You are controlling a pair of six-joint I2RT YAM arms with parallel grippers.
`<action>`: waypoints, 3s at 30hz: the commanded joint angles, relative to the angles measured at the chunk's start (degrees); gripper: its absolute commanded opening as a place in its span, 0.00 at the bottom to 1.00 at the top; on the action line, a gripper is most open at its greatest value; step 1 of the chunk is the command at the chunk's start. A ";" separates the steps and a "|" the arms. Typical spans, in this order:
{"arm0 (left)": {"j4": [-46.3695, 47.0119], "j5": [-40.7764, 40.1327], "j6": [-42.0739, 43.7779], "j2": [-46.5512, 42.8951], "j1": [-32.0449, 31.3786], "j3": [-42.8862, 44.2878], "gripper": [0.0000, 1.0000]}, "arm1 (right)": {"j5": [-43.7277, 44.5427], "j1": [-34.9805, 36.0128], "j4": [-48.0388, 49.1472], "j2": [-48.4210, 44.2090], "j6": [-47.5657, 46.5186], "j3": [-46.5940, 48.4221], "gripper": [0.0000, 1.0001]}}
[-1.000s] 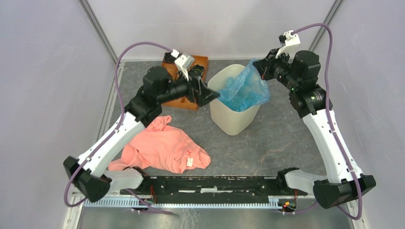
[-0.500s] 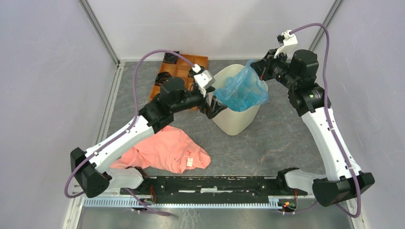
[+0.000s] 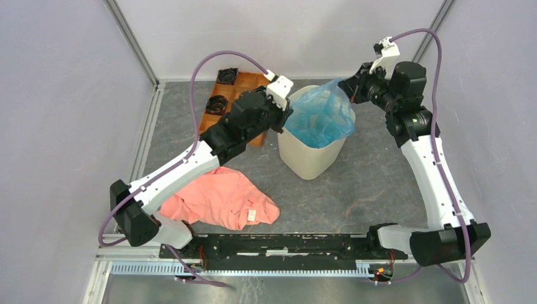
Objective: Put the trash bags into the trash bin
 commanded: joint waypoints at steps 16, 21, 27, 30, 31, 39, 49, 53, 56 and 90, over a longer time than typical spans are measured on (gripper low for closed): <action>-4.13 35.92 -40.56 18.36 23.39 21.82 0.02 | 2.24 -3.56 1.45 20.13 -17.92 11.19 0.02; -2.55 37.97 -43.39 21.39 25.31 21.40 0.02 | 2.12 -3.60 1.67 25.12 -19.70 13.82 0.04; -1.61 36.27 -42.59 23.07 27.37 19.36 0.02 | 2.87 -3.54 0.17 29.52 -21.10 15.22 0.06; -2.05 35.99 -41.65 23.34 28.13 17.48 0.02 | 2.49 -3.60 -2.91 31.20 -21.79 16.78 0.11; -2.00 36.02 -41.48 23.19 28.24 16.38 0.02 | 2.32 -3.60 -4.06 31.33 -22.13 17.03 0.13; 0.90 39.34 -44.49 17.60 28.25 3.16 0.02 | 11.54 -3.57 -16.34 28.43 -22.14 22.53 0.54; 12.27 44.97 -52.61 11.96 28.17 -6.52 0.02 | 21.17 -3.38 -24.09 16.81 -18.23 27.52 0.80; 14.07 45.69 -53.30 10.42 28.08 -9.13 0.02 | 11.31 -2.67 -18.72 7.85 -16.49 17.14 0.85; 15.37 45.80 -53.54 9.31 28.03 -11.35 0.02 | 8.07 -1.71 -16.14 3.65 -14.40 11.47 0.86; 10.34 44.18 -47.87 5.90 27.11 -15.69 0.02 | 41.37 3.14 -4.27 3.66 -15.12 -1.38 0.01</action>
